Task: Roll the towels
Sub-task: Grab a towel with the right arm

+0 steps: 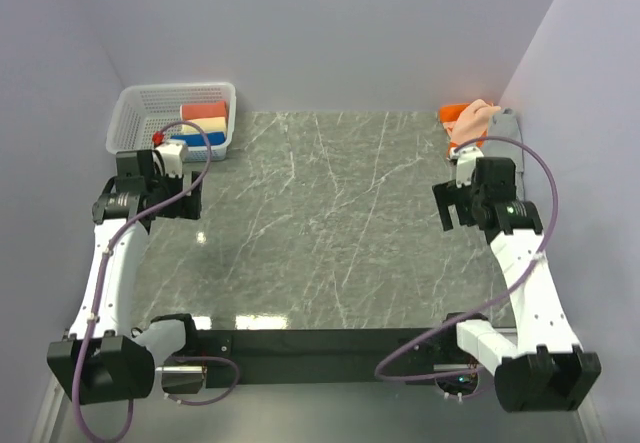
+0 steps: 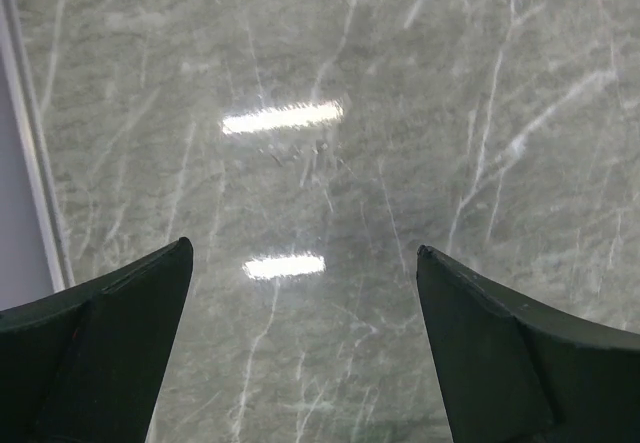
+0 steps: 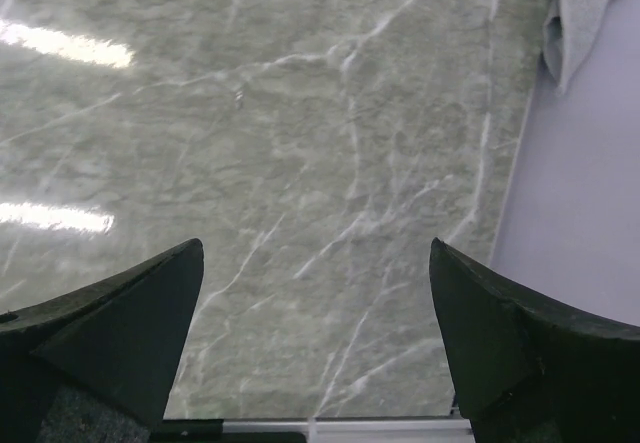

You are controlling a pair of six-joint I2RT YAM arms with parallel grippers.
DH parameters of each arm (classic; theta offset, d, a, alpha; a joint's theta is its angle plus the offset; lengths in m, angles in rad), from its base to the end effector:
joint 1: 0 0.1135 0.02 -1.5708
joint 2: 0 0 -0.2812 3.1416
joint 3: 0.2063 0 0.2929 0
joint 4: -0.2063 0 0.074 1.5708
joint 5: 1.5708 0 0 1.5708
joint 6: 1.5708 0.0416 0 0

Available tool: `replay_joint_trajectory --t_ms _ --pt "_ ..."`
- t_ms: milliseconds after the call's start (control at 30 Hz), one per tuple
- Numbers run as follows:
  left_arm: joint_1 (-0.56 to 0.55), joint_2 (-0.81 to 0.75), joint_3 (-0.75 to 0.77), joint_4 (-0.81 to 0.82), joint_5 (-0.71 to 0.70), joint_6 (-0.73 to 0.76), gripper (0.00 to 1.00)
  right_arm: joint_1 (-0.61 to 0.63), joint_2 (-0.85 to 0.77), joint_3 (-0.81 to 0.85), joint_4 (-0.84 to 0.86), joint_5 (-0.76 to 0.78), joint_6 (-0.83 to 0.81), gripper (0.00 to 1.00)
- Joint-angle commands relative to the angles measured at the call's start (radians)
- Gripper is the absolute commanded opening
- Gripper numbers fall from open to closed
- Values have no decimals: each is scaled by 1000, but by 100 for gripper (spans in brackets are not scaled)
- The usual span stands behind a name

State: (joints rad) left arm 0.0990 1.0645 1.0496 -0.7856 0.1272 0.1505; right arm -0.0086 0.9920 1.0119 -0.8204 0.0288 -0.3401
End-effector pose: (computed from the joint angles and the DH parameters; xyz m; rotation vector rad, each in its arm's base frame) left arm 0.2507 0.0196 0.3324 0.1218 2.3601 -0.0301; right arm 0.2321 -0.0032 0.3316 -0.3790 2.3498 -0.2011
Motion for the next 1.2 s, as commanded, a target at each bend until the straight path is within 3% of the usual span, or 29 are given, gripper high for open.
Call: replay_joint_trajectory --t_ms 0,200,333,567,733,833,1167 --pt "-4 48 111 45 -44 -26 99 2 101 92 112 117 -20 100" --pt "-5 115 227 109 -98 -112 100 -37 341 279 148 166 -100 100" --pt "-5 129 254 154 -123 -218 100 -89 542 538 106 186 -86 98" --pt "-5 -23 83 387 -51 -269 99 -129 896 878 -8 131 -71 82" --pt "-4 -38 72 399 14 -289 99 -126 1052 1057 -55 82 -31 72" --pt "-5 0 105 362 26 -302 99 -119 1157 1148 -86 62 -5 70" --pt "-4 32 86 355 40 -305 99 -76 1330 1203 -8 128 42 69"
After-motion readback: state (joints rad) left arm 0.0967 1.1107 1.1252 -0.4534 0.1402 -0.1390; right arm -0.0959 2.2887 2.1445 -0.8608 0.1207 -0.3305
